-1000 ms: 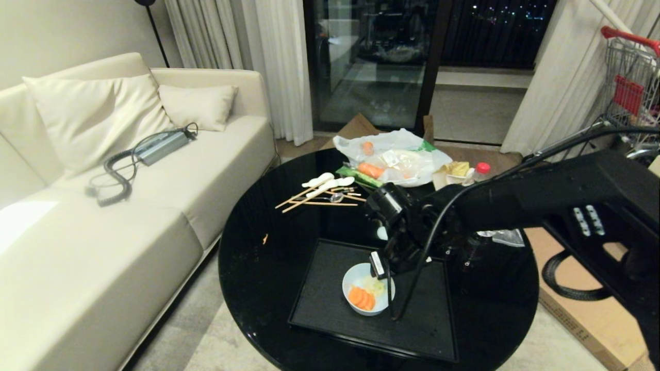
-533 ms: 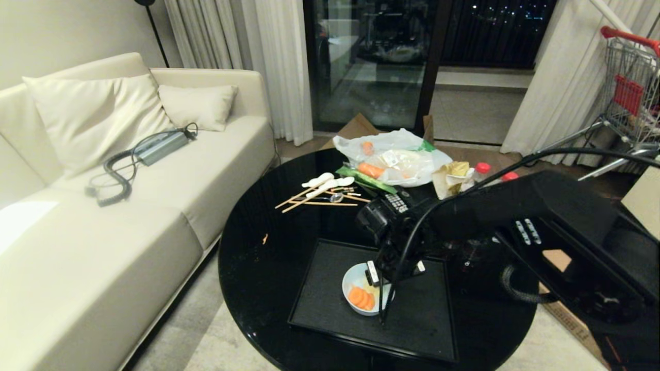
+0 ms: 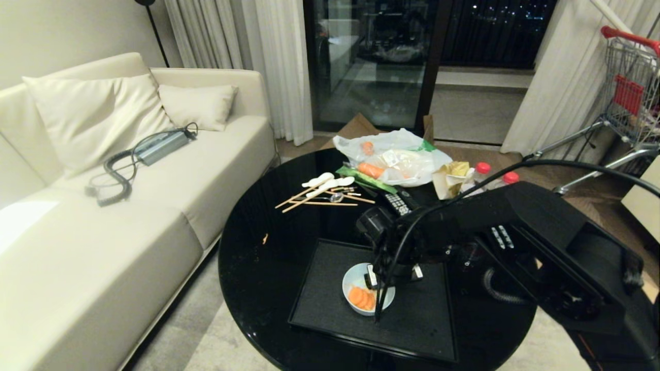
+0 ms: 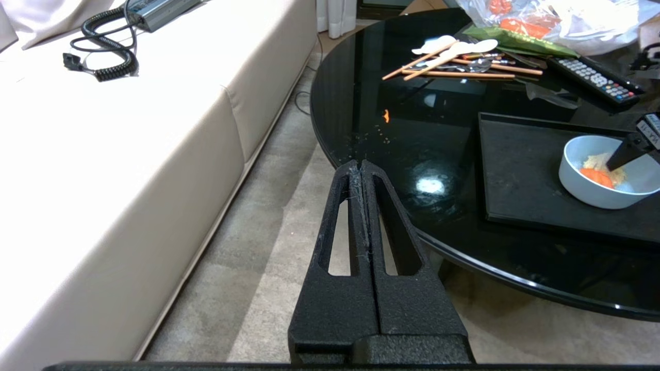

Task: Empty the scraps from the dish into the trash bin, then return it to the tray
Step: Pick up the bowl with leftover food

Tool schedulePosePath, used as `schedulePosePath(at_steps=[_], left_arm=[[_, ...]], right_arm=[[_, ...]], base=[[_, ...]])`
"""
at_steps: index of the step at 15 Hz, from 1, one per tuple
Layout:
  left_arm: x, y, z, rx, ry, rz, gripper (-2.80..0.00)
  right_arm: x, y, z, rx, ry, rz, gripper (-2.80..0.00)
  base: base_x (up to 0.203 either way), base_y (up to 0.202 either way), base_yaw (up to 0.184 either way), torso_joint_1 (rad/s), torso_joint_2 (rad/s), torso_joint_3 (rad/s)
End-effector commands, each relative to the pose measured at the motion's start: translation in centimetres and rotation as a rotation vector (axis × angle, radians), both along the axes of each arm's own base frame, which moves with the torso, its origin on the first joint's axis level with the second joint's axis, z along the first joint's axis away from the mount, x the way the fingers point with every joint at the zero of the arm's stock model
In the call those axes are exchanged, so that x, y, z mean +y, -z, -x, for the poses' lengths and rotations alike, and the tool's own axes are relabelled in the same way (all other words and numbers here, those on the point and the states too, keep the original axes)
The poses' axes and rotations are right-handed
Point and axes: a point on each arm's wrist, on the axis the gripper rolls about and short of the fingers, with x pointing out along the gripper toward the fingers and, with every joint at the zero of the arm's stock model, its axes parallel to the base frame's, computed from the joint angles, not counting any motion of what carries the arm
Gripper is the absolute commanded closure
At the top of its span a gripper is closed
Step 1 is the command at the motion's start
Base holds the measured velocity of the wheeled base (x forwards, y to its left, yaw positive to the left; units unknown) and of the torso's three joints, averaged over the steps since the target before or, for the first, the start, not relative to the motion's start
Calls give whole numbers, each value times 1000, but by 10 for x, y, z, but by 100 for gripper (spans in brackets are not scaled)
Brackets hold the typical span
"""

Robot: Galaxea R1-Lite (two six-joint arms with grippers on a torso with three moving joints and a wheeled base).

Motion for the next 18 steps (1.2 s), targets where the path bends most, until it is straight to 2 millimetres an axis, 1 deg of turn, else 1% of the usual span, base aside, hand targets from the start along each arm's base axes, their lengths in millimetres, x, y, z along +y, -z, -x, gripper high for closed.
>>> schedulePosePath(at_steps=[1, 3, 5, 8, 13, 14, 15, 18], left_arm=[[0, 0, 0, -1, 0, 0, 0], [0, 0, 0, -1, 0, 0, 0], [0, 0, 0, -1, 0, 0, 0], [0, 0, 0, -1, 0, 0, 0], [0, 0, 0, -1, 0, 0, 0], [0, 0, 0, -1, 0, 0, 0], [0, 0, 0, -1, 0, 0, 0], [0, 0, 0, -1, 0, 0, 0]], right_arm=[[-7, 0, -5, -1, 23, -1, -280], [-13, -2, -9, -7, 55, -14, -280], [-14, -1, -10, -6, 63, -16, -280], [-13, 7, -11, 4, 66, -13, -280], [-6, 9, -20, -14, 91, -38, -280], [-6, 9, -20, -12, 89, -36, -135], [-6, 10, -20, -11, 90, -34, 0], [-6, 11, -20, -11, 90, -34, 0]], base=[[0, 0, 0, 0, 0, 0], [0, 0, 0, 0, 0, 0], [0, 0, 0, 0, 0, 0], [0, 0, 0, 0, 0, 0], [0, 0, 0, 0, 0, 0], [0, 0, 0, 0, 0, 0], [0, 0, 0, 0, 0, 0], [0, 0, 0, 0, 0, 0]])
